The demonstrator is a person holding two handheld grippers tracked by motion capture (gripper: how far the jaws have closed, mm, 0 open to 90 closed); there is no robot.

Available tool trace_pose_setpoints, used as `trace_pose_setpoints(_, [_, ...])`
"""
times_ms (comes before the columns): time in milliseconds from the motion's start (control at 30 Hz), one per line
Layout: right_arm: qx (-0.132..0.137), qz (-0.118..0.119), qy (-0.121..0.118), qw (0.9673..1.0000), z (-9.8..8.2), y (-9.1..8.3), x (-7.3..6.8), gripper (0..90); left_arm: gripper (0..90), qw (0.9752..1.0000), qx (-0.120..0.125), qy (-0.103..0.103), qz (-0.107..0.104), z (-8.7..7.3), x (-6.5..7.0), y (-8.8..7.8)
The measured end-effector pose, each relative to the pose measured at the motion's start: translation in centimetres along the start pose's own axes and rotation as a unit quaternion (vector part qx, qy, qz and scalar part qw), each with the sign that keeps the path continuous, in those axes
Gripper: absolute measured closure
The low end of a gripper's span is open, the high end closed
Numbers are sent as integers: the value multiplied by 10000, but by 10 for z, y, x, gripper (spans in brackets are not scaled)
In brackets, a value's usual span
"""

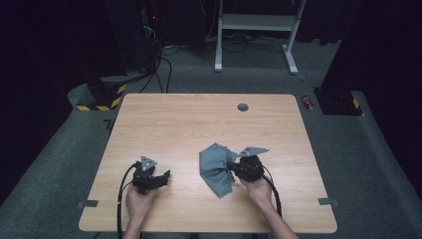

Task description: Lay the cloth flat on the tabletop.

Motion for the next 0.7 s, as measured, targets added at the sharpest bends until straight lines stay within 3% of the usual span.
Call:
trace_pose_setpoints(100, [58,25,-114,9999,8,-2,-5,890,280,10000,6,-6,1,0,0,0])
trace_pose_setpoints(400, [229,380,-503,9977,49,10,-43,886,279,10000,4,0,-15,0,-1,0])
trace_pose_setpoints(500, [163,418,-738,9963,56,22,-59,886,279,10000,5,6,-17,0,-1,0])
trace_pose_setpoints(700, [-163,795,-681,9944,52,59,-80,854,280,10000,9,4,-13,0,0,0])
Point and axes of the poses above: each handheld gripper's, and its own axes: y roughly forward along the jaws, z roughly out of its top, x roughly to its right, the point moved 4 cm from there along y, roughly forward along the jaws, and after that the axes turned 8 degrees about -z, right-handed, at the moved point
